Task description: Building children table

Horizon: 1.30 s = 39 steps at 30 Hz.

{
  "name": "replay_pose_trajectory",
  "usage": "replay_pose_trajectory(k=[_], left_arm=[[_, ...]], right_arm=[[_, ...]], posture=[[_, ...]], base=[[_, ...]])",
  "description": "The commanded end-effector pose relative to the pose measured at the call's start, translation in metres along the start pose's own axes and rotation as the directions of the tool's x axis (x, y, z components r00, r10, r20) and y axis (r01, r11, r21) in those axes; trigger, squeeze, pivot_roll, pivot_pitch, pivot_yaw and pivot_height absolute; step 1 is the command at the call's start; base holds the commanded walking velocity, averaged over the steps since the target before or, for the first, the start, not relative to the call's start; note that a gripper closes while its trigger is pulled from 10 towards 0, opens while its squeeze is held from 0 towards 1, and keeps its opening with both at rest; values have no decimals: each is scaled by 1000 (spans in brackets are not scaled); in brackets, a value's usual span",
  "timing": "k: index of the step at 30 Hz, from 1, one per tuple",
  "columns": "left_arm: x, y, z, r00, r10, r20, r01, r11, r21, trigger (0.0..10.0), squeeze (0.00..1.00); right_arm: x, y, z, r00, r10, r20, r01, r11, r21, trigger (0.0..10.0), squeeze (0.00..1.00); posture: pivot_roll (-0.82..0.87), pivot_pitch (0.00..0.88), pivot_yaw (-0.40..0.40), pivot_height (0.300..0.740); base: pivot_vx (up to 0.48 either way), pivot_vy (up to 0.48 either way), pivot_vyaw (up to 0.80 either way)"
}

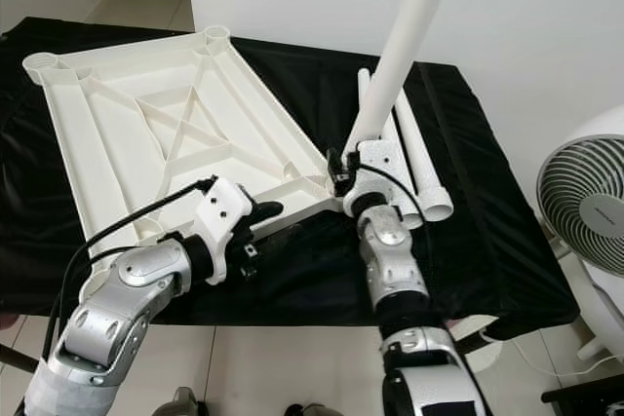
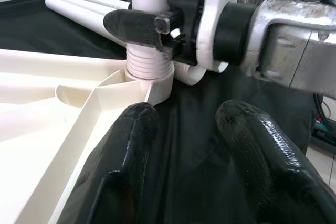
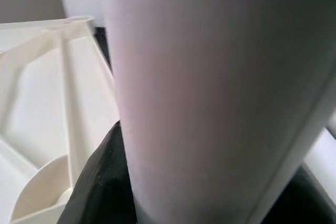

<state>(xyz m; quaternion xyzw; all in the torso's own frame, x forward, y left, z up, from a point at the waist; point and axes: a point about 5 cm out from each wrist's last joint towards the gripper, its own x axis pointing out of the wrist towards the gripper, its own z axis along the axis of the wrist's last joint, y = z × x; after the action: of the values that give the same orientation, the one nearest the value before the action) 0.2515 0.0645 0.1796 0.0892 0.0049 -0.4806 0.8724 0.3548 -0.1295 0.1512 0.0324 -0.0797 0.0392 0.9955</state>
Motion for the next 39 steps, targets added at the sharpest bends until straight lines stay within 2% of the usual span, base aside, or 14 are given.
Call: replay_pose_trajectory(k=[1,8,12,21,27,32,35,36,39], left_arm=[[1,-2,1,999,50,4,-50,999,4,10000,0],[2,-3,1,999,42,8,-42,999,3,10000,0],[2,-4,1,999,35,9,-35,999,3,10000,0],[2,-4,2,999,33,11,-33,999,0,10000,0],[1,-6,2,999,31,11,-31,1000,-4,10000,0],[1,-7,2,1000,27,13,-27,1000,-8,10000,0],[2,-7,2,1000,26,14,-25,1000,-11,10000,0],[2,-7,2,1000,25,15,-25,1000,-12,10000,0],[2,-8,2,1000,24,15,-24,1000,-13,10000,0]], right_arm=[[-6,-5,-16,994,-61,-92,62,998,17,10000,0],[-2,-9,-13,976,-185,-116,189,982,23,10000,0],[1,-12,-8,950,-291,-116,297,954,34,10000,0],[1,-9,-6,929,-349,-121,356,933,46,10000,0],[-10,0,-4,895,-436,-88,440,897,30,10000,0],[-12,8,-4,903,-422,-82,424,906,14,10000,0],[-10,11,-2,930,-362,-64,364,930,38,10000,0],[-9,12,0,945,-321,-53,325,944,65,10000,1000],[-9,11,3,955,-294,-32,296,952,79,10000,1000]], posture=[[169,60,-114,740],[169,52,-113,740],[167,52,-114,740],[171,54,-116,740],[170,60,-115,740],[168,66,-115,740],[166,69,-115,740],[164,73,-114,740],[164,73,-114,740]], base=[[0,0,0],[0,0,0],[0,0,0],[0,0,0],[0,0,0],[0,0,0],[0,0,0],[0,0,0],[0,0,0]])
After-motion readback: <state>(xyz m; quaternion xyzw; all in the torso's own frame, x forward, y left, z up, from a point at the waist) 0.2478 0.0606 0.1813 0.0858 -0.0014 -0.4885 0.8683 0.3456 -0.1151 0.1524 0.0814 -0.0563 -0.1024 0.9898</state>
